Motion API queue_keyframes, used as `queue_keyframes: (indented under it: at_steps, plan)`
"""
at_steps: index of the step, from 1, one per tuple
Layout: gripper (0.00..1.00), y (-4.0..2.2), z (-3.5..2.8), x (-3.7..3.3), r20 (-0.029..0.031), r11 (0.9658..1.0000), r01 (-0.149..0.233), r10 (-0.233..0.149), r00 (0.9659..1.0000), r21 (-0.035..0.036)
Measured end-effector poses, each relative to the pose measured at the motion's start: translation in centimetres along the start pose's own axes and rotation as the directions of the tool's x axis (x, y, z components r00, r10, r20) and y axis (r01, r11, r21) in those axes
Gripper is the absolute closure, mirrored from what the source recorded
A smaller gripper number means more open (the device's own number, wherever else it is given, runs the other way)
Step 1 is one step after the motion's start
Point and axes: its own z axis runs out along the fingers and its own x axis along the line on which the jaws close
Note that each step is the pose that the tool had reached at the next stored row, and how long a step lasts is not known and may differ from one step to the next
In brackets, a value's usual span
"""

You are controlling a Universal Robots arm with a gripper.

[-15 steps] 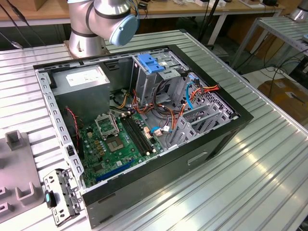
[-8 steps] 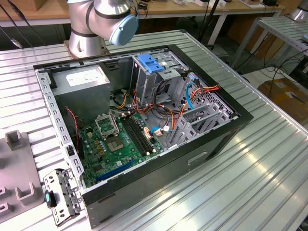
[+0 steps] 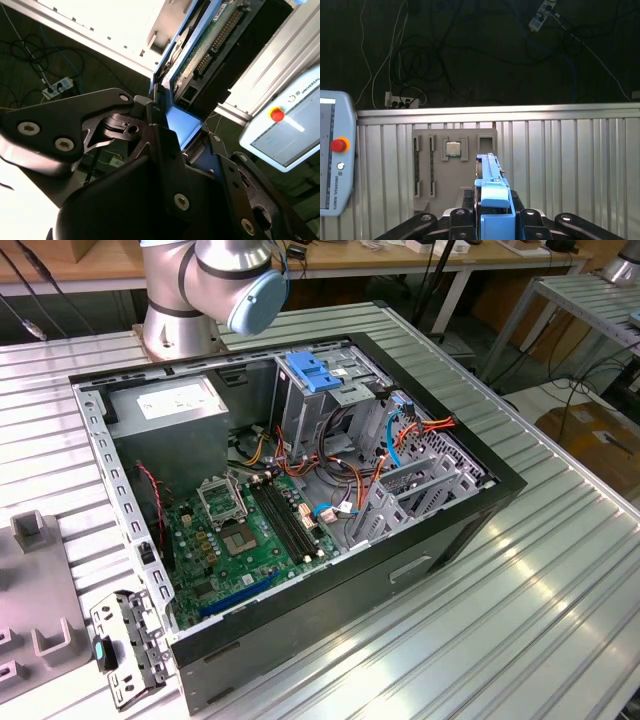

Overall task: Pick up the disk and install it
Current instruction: 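Pick up the disk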

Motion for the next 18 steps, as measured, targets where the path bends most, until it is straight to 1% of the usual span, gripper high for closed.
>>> queue_keyframes:
  at_steps: [2, 3, 5, 18]
  plan:
    - [0.63, -0.47, 0.01, -0.01, 0.0001, 1.0000, 0.000, 0.000, 1.0000, 0.0001]
    - [0.63, -0.55, 0.01, -0.02, 0.0001, 1.0000, 0.000, 0.000, 1.0000, 0.0001]
    - [0.63, -0.91, 0.01, -0.03, 0.0001, 1.0000, 0.000, 0.000, 1.0000, 0.0001]
    - [0.63, -2.29, 0.03, -0.07, 0.0001, 1.0000, 0.000, 0.000, 1.0000, 0.0001]
